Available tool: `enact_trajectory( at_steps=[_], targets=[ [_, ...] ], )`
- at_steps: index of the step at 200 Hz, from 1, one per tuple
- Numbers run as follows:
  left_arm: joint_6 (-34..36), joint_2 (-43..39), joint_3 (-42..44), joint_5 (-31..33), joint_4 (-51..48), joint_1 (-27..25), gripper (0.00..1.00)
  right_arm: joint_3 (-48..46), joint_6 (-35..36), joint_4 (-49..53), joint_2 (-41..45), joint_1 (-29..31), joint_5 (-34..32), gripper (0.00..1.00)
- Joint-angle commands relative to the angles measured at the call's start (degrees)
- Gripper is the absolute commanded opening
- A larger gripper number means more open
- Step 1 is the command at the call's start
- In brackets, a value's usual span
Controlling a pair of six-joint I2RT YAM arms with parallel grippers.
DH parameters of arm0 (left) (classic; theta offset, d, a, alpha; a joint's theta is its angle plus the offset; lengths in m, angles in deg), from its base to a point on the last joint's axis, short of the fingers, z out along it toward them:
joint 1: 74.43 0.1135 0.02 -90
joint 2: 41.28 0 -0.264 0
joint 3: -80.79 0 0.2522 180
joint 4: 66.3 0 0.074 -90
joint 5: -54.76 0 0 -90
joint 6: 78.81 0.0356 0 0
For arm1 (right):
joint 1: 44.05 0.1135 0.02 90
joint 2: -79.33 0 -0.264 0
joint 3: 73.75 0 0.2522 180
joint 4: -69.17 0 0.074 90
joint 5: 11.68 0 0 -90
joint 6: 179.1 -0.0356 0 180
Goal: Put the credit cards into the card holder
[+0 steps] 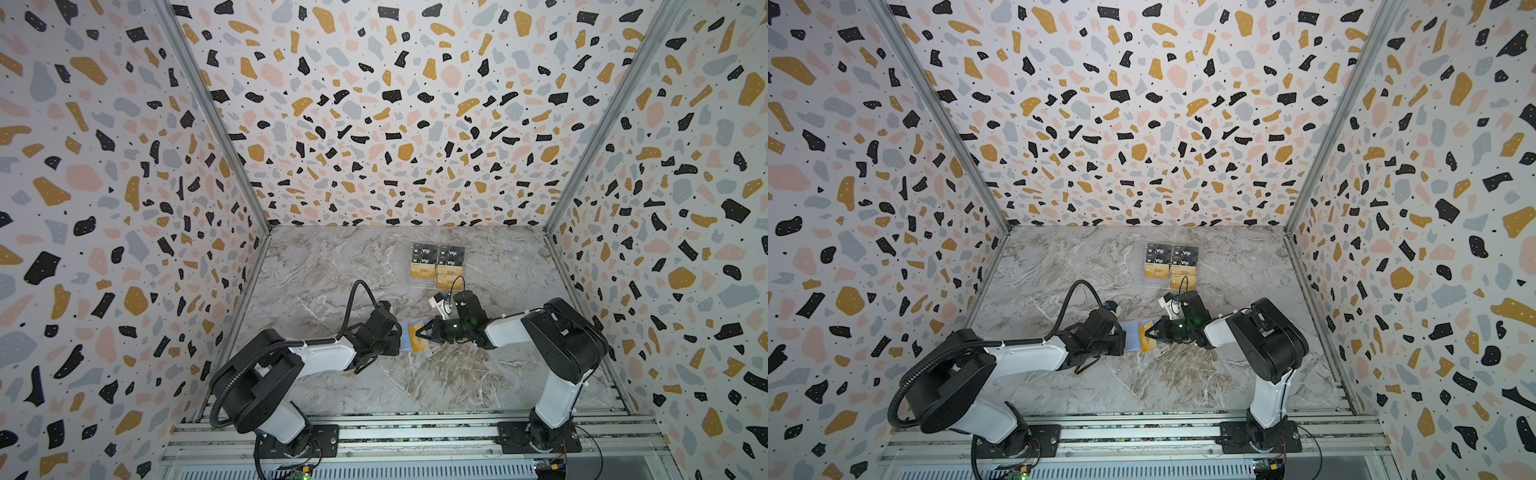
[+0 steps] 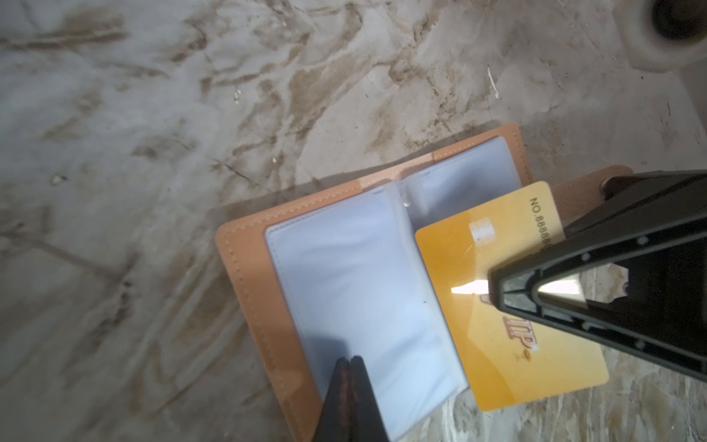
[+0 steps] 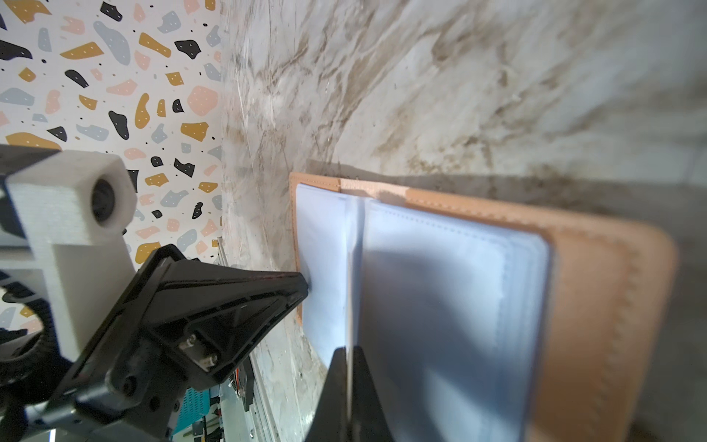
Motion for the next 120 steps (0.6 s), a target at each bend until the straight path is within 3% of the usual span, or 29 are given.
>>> enact_trajectory(
  at_steps=[1,120],
  targets=[
    [0.4,-0.6,0.4,-0.1,-1.1,0.1,0.00,0.2,1.6,2.4,3.2,-0.4,-0.4,0.00],
    [10.1,5.1,-7.4,-2.3,-8.9,3.8,0.00,4.4,3.2,5.9,3.8,-2.1,3.5,0.00]
  ],
)
